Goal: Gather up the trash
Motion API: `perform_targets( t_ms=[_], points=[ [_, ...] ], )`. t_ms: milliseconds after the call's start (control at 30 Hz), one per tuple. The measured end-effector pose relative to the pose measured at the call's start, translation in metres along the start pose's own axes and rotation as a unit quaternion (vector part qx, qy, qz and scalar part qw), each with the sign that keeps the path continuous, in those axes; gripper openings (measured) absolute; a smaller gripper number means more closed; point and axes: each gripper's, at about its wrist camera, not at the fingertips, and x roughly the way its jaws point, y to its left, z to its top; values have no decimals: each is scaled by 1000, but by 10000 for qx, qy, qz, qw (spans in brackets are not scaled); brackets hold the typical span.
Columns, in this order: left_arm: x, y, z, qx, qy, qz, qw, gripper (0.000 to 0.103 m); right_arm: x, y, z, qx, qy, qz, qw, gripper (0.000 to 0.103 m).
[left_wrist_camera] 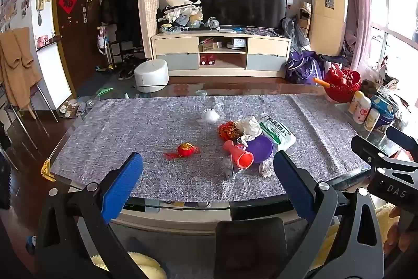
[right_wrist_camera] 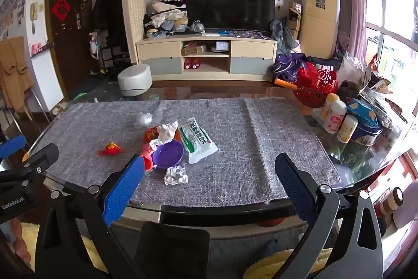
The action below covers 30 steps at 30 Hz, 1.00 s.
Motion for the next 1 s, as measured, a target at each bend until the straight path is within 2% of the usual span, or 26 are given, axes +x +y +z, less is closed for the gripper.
perform_targets(
  t_ms=[700, 1000],
  points=[
    [-1, -3, 4, -3, -20, 0, 10000, 95, -10, 4, 4, 23, -28, 66, 10000, 100],
    [-4, -3, 4, -7, -21, -45, 10000, 95, -2, 3, 4, 34, -15, 94, 9999, 100]
  ],
)
